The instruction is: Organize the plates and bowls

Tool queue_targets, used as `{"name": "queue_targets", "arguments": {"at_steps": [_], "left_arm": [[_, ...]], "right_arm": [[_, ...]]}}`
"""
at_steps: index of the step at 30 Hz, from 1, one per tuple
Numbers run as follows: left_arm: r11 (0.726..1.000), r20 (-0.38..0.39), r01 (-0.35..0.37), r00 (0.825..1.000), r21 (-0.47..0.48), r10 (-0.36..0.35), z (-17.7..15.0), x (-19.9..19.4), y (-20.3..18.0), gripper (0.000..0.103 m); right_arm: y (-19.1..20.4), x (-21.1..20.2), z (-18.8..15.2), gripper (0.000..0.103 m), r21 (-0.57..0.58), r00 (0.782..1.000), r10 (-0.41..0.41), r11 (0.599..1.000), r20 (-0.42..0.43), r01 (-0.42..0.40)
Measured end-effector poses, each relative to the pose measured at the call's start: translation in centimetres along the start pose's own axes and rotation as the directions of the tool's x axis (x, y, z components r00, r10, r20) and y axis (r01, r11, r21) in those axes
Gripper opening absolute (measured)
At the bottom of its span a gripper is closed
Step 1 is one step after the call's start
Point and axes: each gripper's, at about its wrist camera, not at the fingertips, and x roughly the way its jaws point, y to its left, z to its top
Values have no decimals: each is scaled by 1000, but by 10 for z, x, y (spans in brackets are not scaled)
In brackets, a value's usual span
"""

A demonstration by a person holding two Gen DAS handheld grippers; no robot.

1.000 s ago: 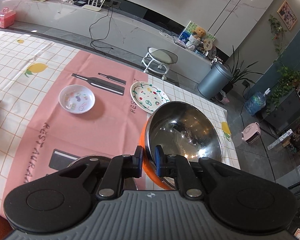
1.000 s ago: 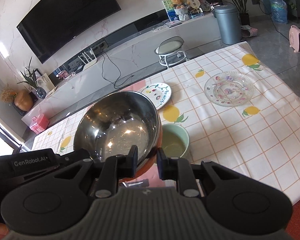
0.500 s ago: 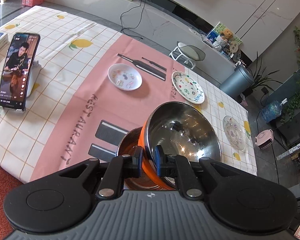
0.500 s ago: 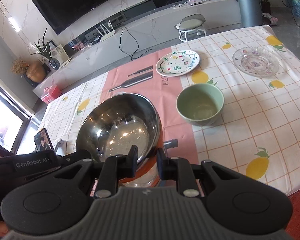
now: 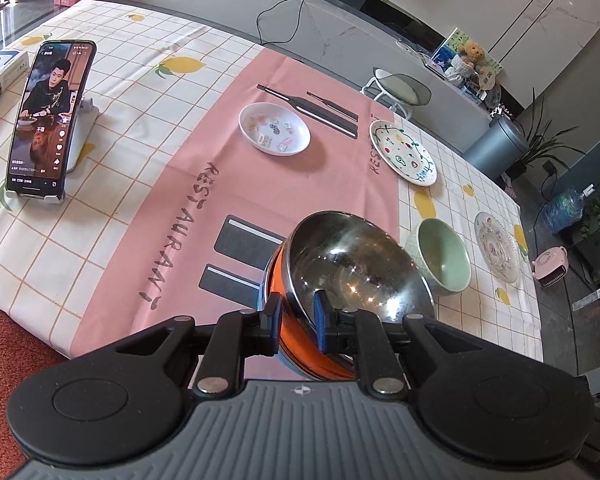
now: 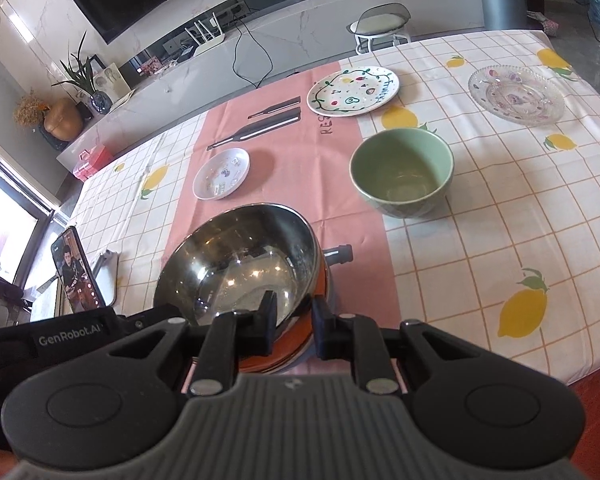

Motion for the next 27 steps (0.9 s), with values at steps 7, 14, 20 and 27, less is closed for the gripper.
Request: {"name": "queue_targets", "arguments": {"at_steps": [7,14,20,27], "left_arm": [[999,9,-14,1000,35,14,-2,-2,-5,19],[1000,36,21,999,6,-22,4,-9,1,20],[1000,54,16,998,0,-16,10,-8,5,20],[1000,70,7,998,5,-7,8,-9,2,19]], "right_arm": [[2,2,-2,13,-17,1000,-6,1000,1,6],[-2,0,0,19,12,1000,22,1000,2,-22],[-3,-2,2,23,12,1000,17,1000,20,-17],[-7,-2,1,22,17,1000,20,1000,18,-21]]}}
